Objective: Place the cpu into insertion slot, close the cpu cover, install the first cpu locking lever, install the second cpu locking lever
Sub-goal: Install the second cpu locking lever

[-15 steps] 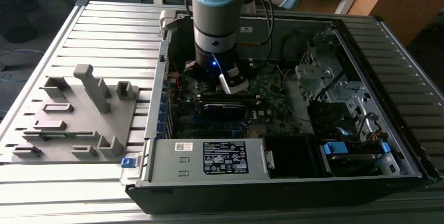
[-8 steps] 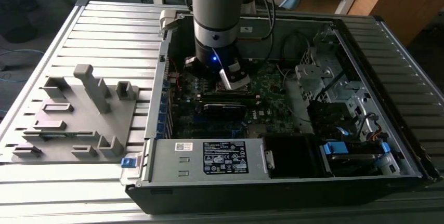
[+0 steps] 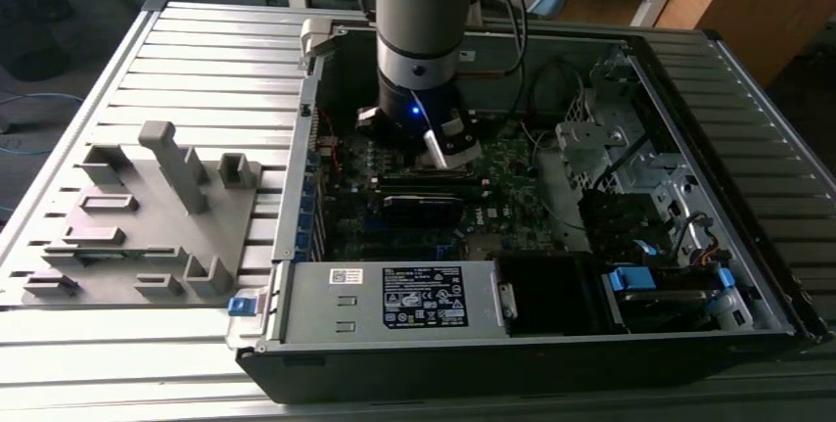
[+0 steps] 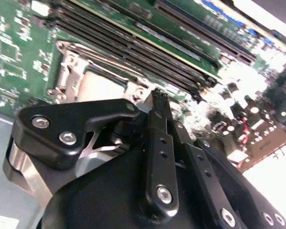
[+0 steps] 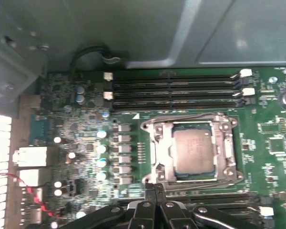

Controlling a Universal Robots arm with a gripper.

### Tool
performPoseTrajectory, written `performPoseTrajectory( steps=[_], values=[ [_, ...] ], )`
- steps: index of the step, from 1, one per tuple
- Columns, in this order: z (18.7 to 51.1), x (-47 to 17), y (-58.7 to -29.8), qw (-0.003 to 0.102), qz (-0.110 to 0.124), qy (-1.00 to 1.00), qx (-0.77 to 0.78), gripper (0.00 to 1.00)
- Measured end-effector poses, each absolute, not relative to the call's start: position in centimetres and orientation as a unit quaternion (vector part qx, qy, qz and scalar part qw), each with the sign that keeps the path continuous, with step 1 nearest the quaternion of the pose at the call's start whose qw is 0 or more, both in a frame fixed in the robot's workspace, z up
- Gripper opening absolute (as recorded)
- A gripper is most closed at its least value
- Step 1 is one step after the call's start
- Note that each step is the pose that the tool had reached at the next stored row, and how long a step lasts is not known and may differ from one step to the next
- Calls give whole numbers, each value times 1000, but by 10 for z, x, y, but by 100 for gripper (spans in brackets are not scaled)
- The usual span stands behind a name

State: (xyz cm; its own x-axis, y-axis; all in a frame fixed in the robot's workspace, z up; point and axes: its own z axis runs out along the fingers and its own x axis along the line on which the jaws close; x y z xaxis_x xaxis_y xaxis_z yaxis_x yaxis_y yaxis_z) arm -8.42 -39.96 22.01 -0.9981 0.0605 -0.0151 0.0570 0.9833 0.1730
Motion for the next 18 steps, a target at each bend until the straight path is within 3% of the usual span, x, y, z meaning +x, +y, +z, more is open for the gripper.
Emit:
performPoseTrajectory(
  steps=[9, 18],
  values=[
    [220, -68, -397, 9, 75, 997, 30, 10],
    [219, -66, -378, 10, 59, 998, 30, 10]
  ],
)
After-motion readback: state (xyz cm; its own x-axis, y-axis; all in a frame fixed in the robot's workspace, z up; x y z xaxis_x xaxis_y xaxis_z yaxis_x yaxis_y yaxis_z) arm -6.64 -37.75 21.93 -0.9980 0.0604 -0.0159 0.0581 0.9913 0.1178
